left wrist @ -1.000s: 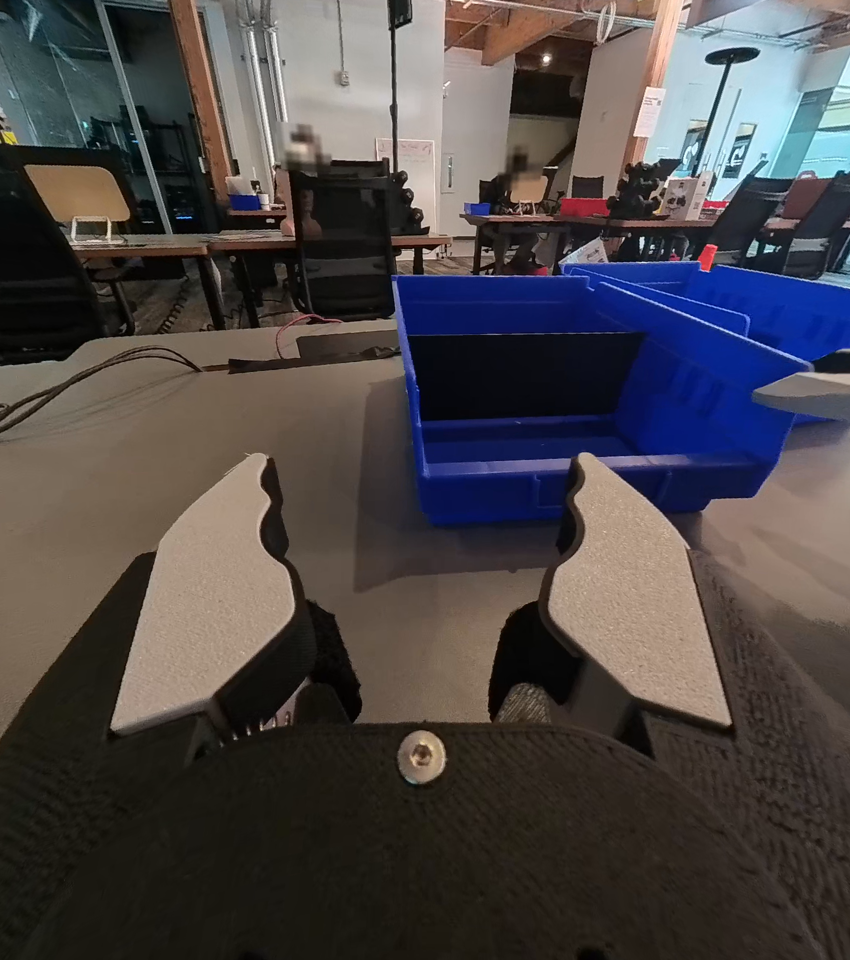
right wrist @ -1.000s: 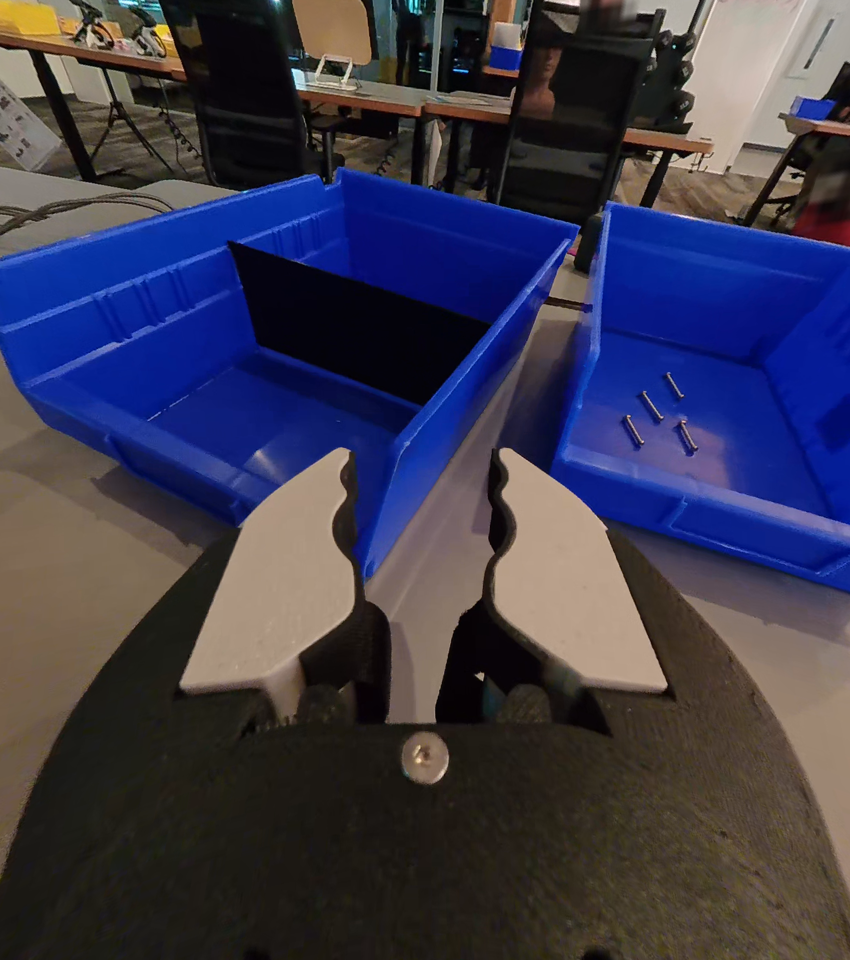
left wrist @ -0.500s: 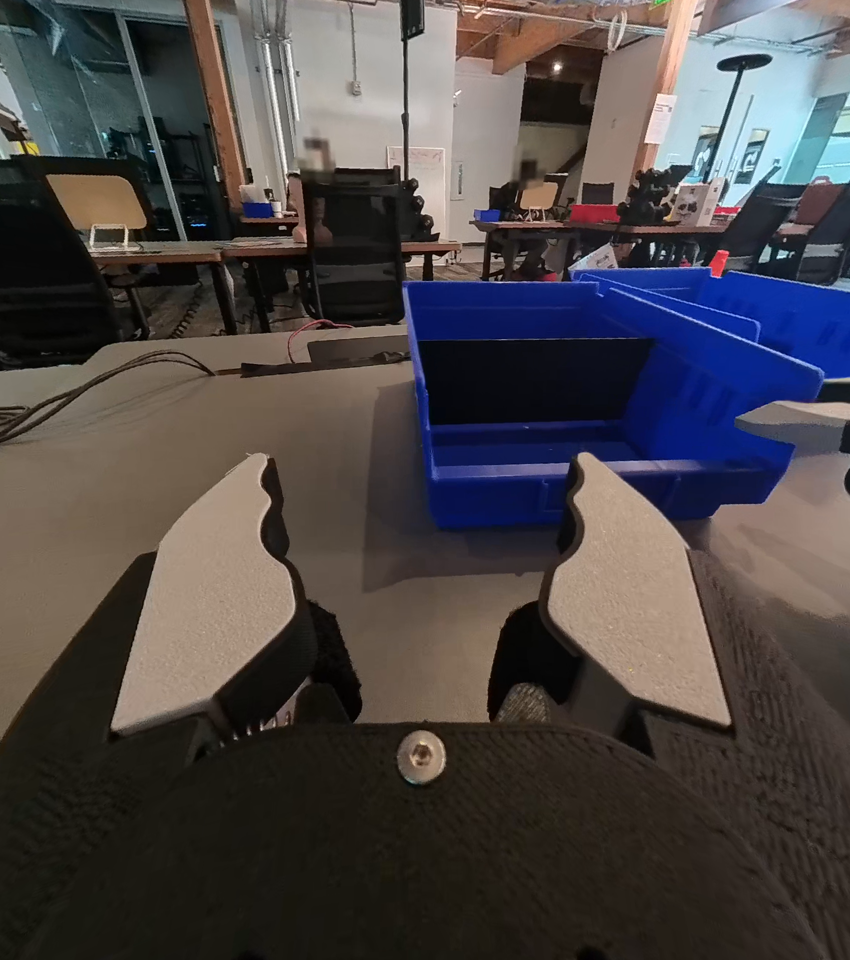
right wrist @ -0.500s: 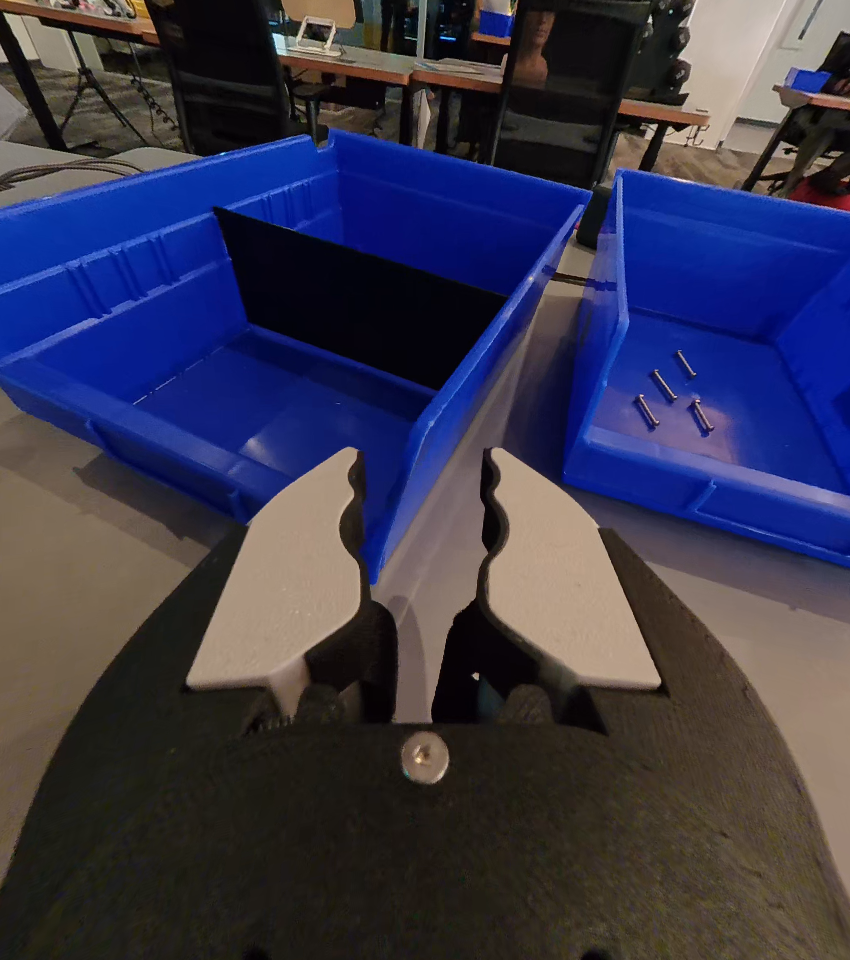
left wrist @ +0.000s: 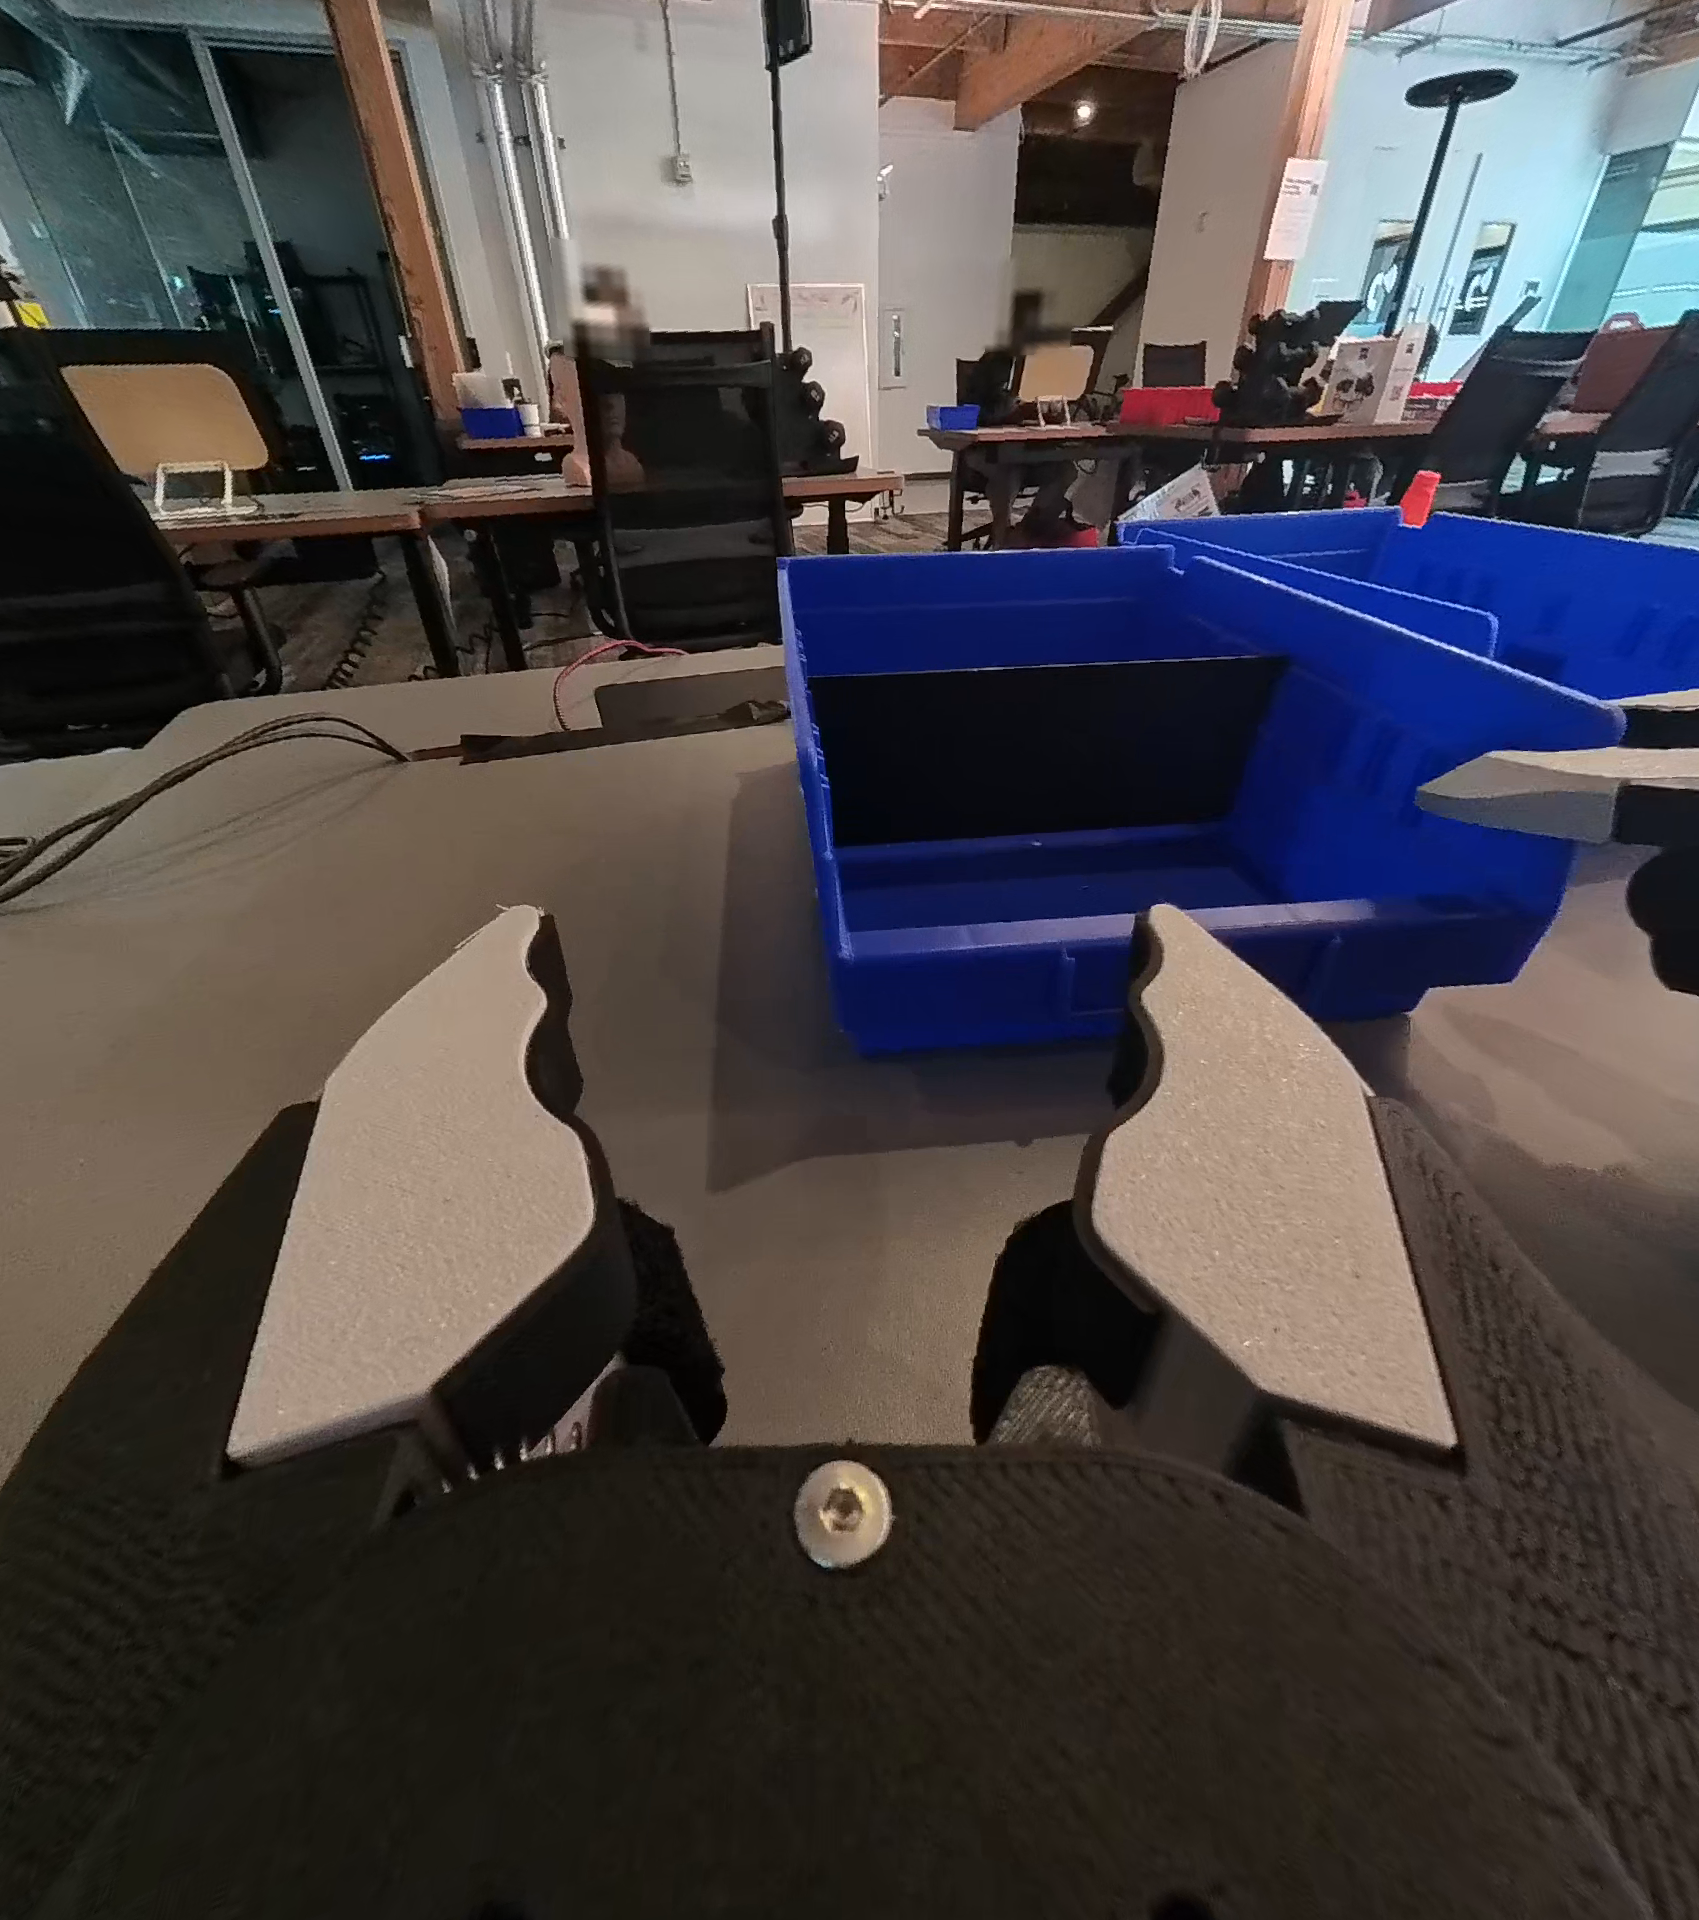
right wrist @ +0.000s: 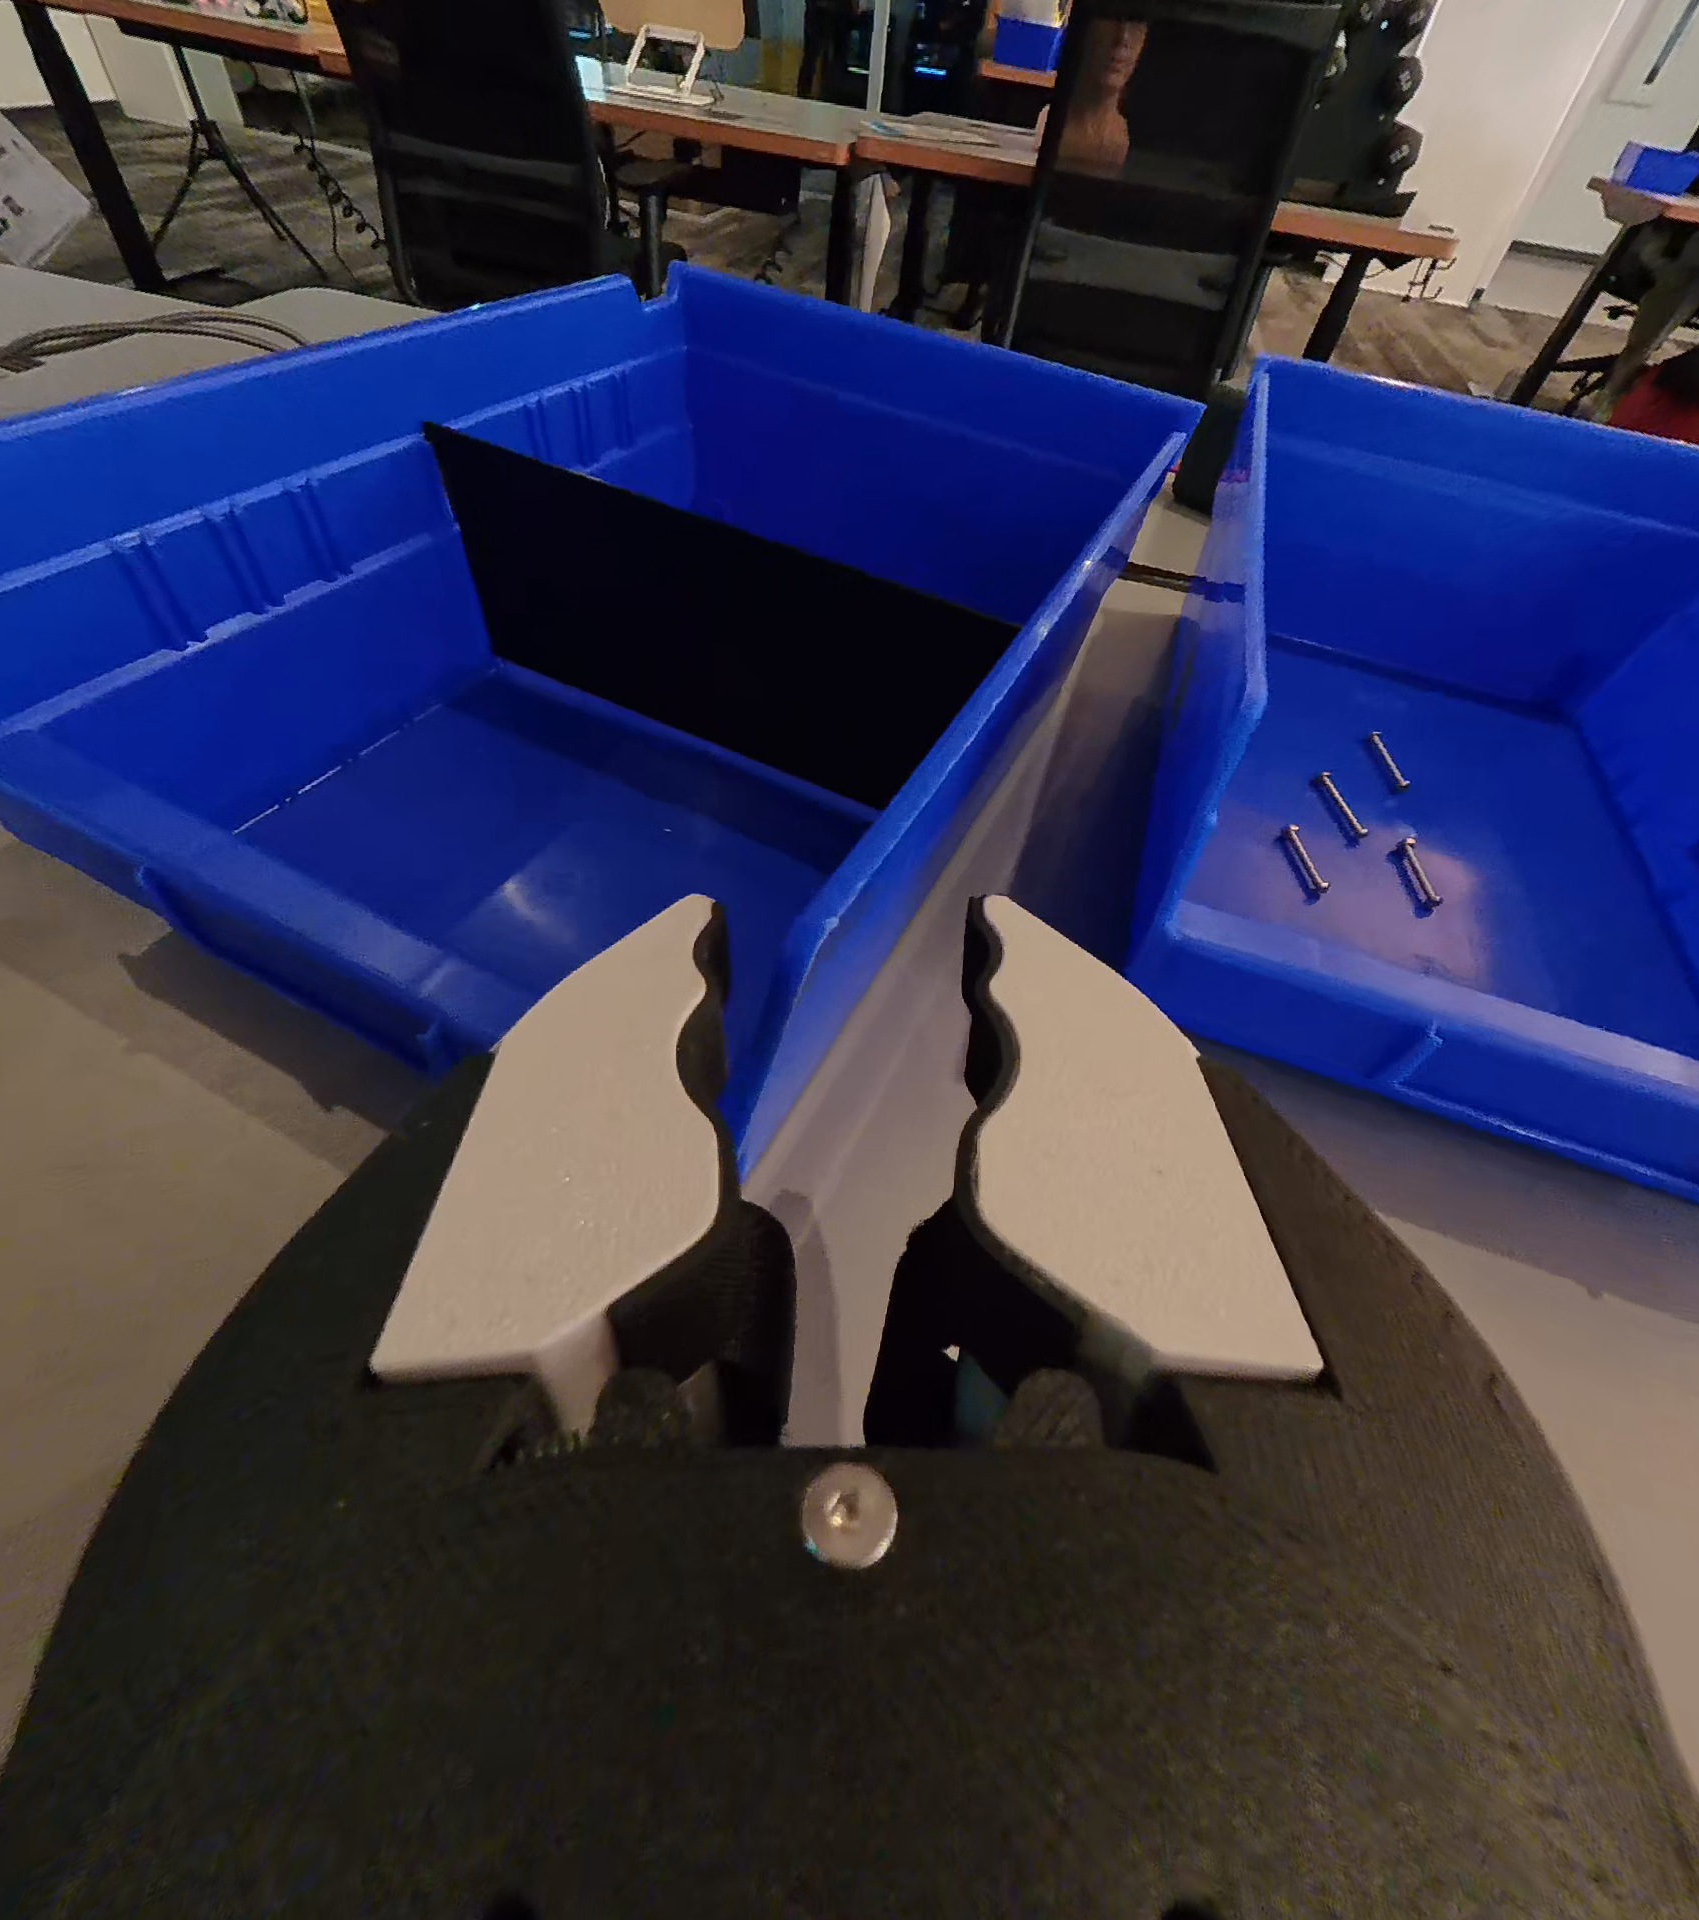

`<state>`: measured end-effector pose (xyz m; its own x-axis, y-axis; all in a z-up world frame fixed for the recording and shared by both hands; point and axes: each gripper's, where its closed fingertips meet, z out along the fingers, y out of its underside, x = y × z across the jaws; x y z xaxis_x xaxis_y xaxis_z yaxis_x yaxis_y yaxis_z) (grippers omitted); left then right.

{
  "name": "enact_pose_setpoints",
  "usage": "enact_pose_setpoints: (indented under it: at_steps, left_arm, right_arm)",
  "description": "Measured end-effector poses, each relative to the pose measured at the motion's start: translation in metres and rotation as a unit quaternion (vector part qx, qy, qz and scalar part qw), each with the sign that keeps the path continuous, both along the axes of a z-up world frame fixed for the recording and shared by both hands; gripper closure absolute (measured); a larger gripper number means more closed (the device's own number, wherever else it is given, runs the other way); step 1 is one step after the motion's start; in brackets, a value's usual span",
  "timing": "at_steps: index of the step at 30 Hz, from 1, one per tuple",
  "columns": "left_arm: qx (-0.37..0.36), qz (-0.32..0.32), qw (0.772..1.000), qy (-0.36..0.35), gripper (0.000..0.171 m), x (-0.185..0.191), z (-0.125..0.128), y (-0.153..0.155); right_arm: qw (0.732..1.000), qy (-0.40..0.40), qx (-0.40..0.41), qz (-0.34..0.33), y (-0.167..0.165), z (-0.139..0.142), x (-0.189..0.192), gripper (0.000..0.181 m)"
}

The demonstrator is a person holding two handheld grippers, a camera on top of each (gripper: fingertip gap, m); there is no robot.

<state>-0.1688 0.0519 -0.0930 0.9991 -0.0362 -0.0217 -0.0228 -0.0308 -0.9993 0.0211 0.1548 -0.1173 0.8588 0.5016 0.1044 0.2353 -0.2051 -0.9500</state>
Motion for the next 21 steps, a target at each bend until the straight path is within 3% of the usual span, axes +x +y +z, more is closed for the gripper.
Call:
enact_pose_setpoints:
  at_steps: [7, 21]
  left_arm:
    - [-0.002, 0.005, 1.000, 0.008, 0.081, 0.0003, -0.0006, 0.0007]
    - [0.000, -0.002, 1.000, 0.000, 0.080, 0.0002, -0.0005, 0.0003]
  right_arm:
    - [1.000, -0.002, -0.004, -0.002, 0.0043, -0.0041, -0.0027, 0.142]
    - [1.000, -0.015, -0.017, 0.009, 0.0039, -0.0073, -0.0060, 0.160]
